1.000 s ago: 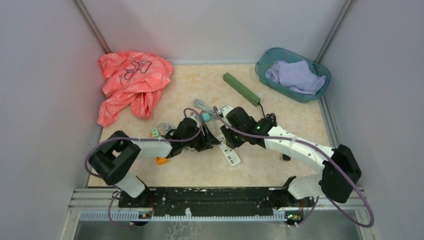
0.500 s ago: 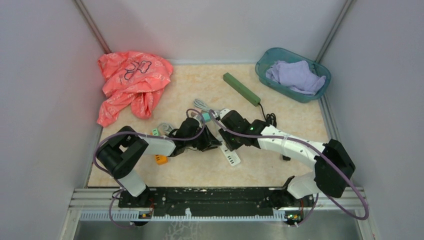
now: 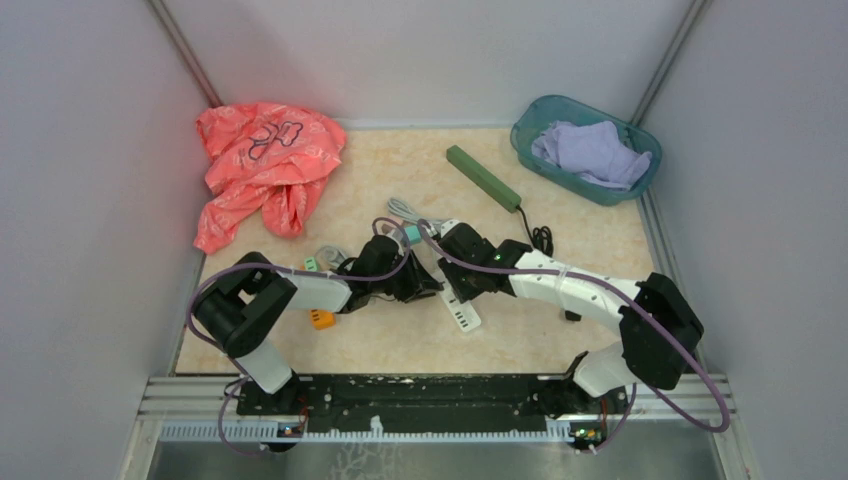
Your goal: Insert the plug
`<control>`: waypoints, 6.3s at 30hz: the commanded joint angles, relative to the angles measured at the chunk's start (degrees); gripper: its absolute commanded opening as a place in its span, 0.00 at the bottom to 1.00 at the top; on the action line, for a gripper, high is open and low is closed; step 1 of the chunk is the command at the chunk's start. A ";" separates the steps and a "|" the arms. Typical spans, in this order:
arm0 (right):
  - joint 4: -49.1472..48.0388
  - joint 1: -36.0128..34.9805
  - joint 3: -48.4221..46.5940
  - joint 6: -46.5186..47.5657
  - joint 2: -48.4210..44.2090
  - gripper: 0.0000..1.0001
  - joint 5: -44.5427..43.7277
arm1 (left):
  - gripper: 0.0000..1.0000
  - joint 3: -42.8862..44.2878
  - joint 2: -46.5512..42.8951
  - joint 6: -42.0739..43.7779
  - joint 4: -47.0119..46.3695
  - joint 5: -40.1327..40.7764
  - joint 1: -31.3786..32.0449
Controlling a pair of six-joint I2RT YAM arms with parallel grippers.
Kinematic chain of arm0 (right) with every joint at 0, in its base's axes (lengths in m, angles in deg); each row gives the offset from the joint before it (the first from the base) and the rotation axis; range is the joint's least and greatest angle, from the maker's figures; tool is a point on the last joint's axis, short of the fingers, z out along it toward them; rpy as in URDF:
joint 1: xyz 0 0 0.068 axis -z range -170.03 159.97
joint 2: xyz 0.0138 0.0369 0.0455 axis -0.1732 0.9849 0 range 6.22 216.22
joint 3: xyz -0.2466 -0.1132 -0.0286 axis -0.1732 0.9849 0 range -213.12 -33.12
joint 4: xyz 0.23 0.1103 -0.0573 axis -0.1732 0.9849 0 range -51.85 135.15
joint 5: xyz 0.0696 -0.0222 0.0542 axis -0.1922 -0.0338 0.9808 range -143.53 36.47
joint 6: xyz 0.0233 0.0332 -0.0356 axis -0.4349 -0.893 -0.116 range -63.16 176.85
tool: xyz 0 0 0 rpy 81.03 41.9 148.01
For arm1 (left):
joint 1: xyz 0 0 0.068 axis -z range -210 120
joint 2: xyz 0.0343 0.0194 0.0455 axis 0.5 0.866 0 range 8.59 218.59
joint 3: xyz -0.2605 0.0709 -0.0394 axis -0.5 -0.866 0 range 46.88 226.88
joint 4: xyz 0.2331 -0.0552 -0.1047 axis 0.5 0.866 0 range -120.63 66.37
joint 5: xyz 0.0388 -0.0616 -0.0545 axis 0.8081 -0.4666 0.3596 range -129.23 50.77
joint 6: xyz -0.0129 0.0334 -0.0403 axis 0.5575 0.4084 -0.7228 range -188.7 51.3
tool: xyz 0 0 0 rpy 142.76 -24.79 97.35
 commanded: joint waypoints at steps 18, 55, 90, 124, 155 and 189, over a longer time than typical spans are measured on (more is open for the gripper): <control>-0.59 -1.33 1.66 -2.87 5.02 0.00 -1.73 | 0.39 -0.77 0.21 0.18 0.30 -0.03 0.28; -1.44 -2.08 7.76 -8.73 12.48 0.00 0.80 | 0.38 -1.52 -0.72 0.44 0.36 0.61 0.28; -14.45 -4.57 13.67 -7.88 -7.59 0.74 -0.21 | 0.94 3.05 -38.66 22.44 35.55 32.57 -4.54; -26.99 15.83 -7.07 12.37 22.28 0.39 -3.49 | 0.96 -11.90 -51.50 36.06 22.37 40.04 -4.64; -24.57 28.12 -15.25 20.86 12.40 0.77 3.71 | 0.96 -13.18 -53.84 36.53 23.07 41.39 -3.32; -23.83 38.57 -26.28 32.39 33.33 0.17 15.02 | 0.97 -12.90 -54.51 36.97 24.18 42.76 -2.53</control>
